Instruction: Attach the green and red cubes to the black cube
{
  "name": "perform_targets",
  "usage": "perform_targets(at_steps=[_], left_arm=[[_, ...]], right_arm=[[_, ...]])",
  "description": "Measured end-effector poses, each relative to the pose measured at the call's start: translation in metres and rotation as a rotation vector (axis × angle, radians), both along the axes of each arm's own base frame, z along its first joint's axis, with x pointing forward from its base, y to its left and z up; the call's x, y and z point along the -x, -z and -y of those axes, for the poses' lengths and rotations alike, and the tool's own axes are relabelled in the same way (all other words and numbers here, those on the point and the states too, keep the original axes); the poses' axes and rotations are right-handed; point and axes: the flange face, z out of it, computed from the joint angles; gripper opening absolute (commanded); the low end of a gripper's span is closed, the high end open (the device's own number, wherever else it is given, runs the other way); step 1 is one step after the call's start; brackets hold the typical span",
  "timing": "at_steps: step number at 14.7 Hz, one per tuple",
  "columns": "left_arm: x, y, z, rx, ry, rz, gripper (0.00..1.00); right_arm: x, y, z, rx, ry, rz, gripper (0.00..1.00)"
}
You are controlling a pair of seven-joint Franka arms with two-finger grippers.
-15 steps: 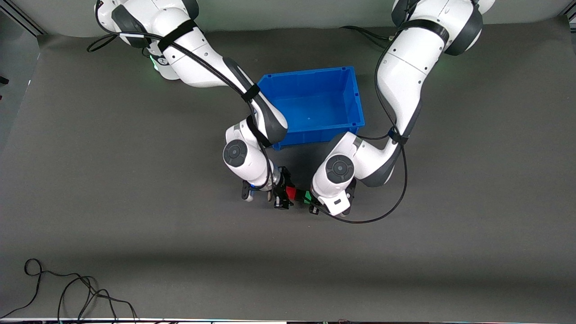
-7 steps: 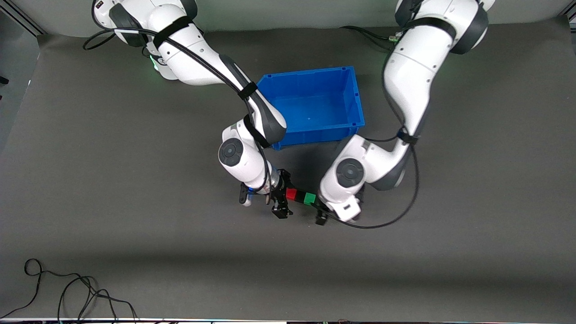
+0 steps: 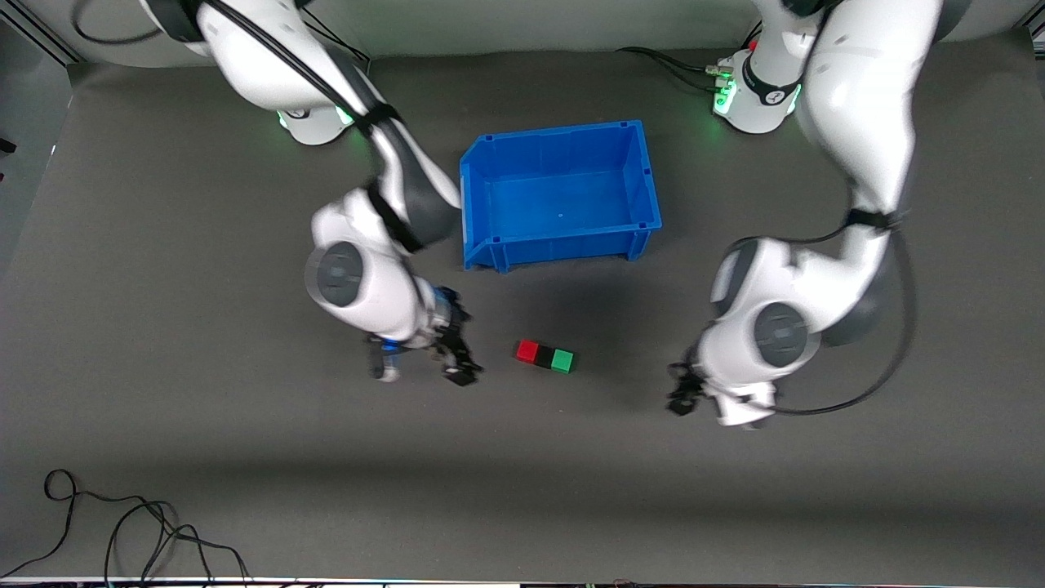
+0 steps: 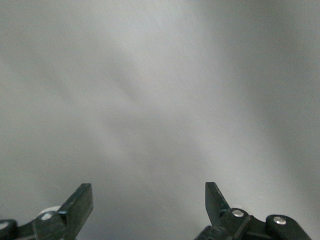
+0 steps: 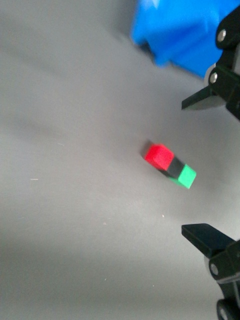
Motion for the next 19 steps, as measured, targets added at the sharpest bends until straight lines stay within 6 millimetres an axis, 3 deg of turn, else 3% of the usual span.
perform_targets(at_steps=[4, 7, 9, 13, 16, 19], left_arm=[[0.027, -0.040, -0.109, 0.001, 0.322, -0.056, 1.00], [0.042, -0.076, -0.161, 0.009, 0.501, -0.083, 1.00], [0.054, -0.110, -0.177, 0.012, 0.583, -0.074, 1.00], [0.079, -0.168, -0.175, 0.020, 0.767, -0.067, 1.00], [0.085, -0.203, -0.194, 0.032, 0.899, -0.060, 1.00], [0.099, -0.237, -0.210, 0.018, 0.919, -0.027, 1.00]], right_arm=[[0.009, -0.089, 0.086, 0.078, -0.258, 0.031, 1.00], [0.031, -0.136, 0.155, 0.133, -0.428, 0.080, 1.00], [0.052, -0.162, 0.197, 0.156, -0.540, 0.085, 1.00], [0.078, -0.211, 0.269, 0.173, -0.805, 0.146, 1.00], [0.082, -0.227, 0.318, 0.178, -1.000, 0.194, 1.00], [0.080, -0.237, 0.347, 0.188, -1.120, 0.228, 1.00]])
